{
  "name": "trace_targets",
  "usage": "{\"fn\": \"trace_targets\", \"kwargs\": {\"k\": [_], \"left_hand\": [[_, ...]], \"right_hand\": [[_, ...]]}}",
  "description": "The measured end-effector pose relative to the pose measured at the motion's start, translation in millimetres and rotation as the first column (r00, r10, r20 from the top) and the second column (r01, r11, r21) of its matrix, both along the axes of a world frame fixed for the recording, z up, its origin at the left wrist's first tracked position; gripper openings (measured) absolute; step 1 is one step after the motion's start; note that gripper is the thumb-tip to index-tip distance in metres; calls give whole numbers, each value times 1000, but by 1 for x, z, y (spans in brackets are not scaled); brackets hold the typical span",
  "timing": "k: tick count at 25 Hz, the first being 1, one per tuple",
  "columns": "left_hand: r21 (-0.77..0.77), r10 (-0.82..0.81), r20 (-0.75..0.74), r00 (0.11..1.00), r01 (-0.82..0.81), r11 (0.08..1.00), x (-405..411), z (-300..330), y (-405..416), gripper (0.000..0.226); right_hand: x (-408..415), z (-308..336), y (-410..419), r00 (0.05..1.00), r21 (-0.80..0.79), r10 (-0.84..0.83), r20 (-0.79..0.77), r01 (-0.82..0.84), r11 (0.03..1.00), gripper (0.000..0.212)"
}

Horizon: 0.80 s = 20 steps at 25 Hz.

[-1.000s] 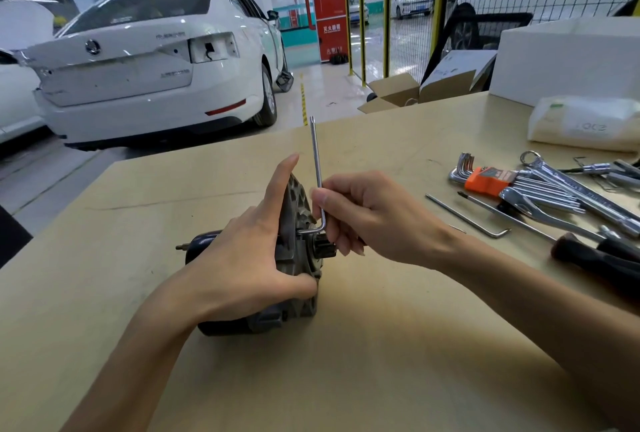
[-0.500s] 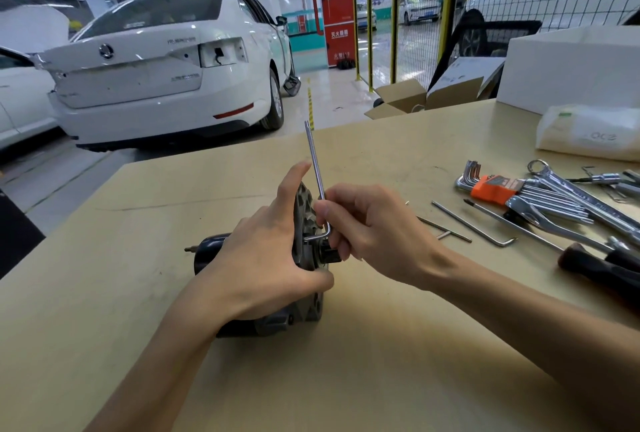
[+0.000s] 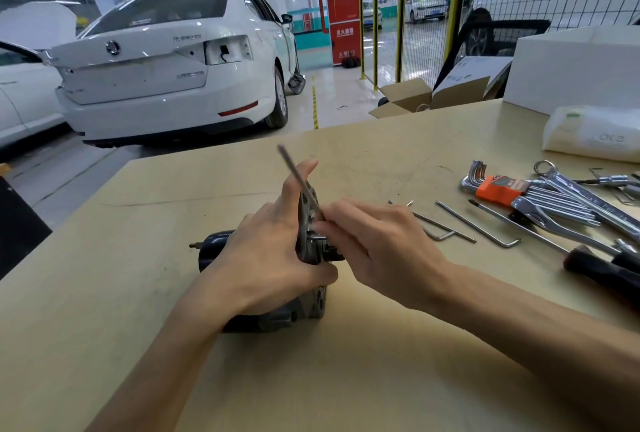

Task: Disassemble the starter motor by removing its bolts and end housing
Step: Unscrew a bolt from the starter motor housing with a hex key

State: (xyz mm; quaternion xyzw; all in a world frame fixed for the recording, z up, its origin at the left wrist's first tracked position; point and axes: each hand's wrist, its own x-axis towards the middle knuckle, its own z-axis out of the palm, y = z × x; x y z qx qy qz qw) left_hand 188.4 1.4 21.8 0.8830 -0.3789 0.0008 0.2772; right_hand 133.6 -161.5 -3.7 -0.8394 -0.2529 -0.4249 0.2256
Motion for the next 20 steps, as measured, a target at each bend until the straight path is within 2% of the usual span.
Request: {"fn": "trace_targets", "kwargs": {"k": [2, 3, 5, 7, 9, 12, 14, 17, 20], "left_hand": [[-5, -14, -27, 1000, 14, 1000, 2, -1, 3, 112], [-17, -18, -44, 999, 17, 1000, 3, -1, 4, 111], [-67, -20, -91, 996, 14, 998, 7, 0, 8, 108], [-112, -23, -141, 990, 7, 994, 9, 1, 12, 105], [-129, -36, -172, 984, 14, 991, 9, 1, 13, 104], [-139, -36, -186, 982, 10, 990, 7, 1, 12, 103], [-131, -30, -181, 983, 6, 991, 7, 2, 11, 103], [-119, -15, -162, 987, -5, 993, 6, 2, 12, 103], [-109, -13, -150, 989, -4, 994, 7, 2, 12, 104]], "right_hand": [[1, 2, -1, 999, -161, 13, 48, -6, 987, 25], [2, 4, -3, 999, -175, 38, 6, -37, 984, 24], [2, 16, -15, 968, -9, 138, -212, -143, 990, 22], [-2, 30, -39, 874, 182, 229, -429, -165, 969, 22], [-9, 42, -67, 785, 192, 223, -578, -134, 972, 23], [-16, 49, -93, 652, 55, 99, -751, -87, 995, 21], [-16, 48, -95, 602, -25, 29, -798, -82, 996, 15], [-14, 46, -90, 633, -80, -10, -774, -81, 994, 15], [-15, 45, -87, 634, -67, 8, -774, -94, 993, 17]]}}
